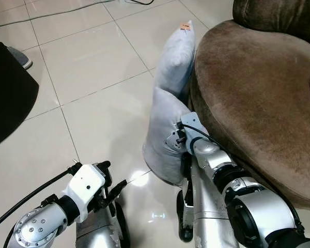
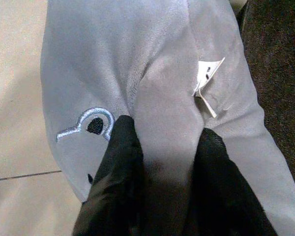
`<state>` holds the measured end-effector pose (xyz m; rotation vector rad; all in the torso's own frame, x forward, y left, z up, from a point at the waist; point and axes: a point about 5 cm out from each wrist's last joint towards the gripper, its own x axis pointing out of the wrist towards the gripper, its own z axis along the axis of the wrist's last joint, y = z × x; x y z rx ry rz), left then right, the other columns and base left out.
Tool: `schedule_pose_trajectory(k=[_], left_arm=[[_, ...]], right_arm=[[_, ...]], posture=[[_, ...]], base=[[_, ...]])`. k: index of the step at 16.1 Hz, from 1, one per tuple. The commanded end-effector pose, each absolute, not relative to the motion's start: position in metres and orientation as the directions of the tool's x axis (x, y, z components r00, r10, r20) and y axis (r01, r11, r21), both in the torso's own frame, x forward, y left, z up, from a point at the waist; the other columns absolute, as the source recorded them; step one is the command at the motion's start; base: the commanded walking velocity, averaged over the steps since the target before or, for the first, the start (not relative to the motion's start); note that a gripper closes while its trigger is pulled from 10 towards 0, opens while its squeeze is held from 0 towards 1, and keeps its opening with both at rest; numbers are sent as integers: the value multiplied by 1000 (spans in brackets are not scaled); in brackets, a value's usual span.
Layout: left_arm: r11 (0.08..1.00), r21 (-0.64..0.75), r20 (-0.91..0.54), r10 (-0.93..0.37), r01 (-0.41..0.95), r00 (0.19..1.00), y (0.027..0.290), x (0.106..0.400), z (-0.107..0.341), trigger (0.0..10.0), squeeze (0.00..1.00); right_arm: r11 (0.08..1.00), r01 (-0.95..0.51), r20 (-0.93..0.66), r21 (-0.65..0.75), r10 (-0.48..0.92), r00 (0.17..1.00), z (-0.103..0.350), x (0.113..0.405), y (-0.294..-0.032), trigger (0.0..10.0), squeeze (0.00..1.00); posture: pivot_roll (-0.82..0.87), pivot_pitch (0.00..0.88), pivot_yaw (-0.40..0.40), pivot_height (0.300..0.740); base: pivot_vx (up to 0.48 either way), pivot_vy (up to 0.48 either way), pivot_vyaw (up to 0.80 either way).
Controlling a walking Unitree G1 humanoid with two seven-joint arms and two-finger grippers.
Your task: Move the pillow to the sofa from floor
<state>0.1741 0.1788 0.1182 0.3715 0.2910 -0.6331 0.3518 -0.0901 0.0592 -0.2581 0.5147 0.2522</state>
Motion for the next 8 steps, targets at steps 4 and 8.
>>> schedule_pose_trajectory(k=[4,8], left_arm=[[747,239,-374,-519,621,768,176,172,117,10000,0],[781,275,-339,-467,560,817,180,179,116,10000,0]], right_arm=[[929,-359,-557,-90,252,791,42,337,-76,0,0],[904,-422,-429,60,405,807,60,342,-64,0,0]], posture=[[-13,228,-26,480],[-5,144,-63,480]], base=[[0,0,0],[0,0,0]])
